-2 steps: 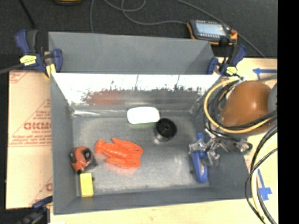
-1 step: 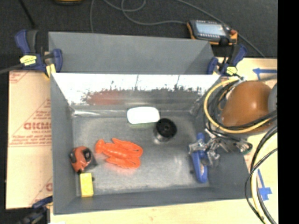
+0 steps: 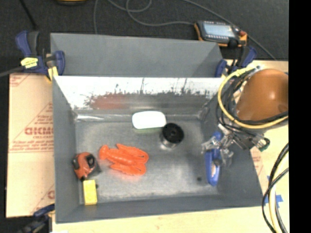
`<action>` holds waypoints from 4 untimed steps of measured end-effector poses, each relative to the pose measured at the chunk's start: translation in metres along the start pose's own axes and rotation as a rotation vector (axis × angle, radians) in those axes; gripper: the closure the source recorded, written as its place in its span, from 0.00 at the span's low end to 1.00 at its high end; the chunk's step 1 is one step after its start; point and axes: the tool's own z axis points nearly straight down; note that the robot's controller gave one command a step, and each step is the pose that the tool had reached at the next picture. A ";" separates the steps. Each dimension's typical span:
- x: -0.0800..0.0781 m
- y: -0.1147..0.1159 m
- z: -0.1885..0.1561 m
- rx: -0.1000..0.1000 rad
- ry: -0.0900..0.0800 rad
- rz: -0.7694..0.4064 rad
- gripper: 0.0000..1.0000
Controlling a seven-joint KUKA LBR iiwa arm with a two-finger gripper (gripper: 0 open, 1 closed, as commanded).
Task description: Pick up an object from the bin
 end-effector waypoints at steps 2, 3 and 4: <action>-0.010 0.052 0.012 -0.002 -0.001 -0.018 1.00; -0.031 0.081 0.049 0.017 -0.015 -0.264 1.00; -0.031 0.081 0.049 0.017 -0.015 -0.264 1.00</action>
Offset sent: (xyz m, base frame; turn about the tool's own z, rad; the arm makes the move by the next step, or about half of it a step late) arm 0.0443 0.0171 0.2939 -0.0284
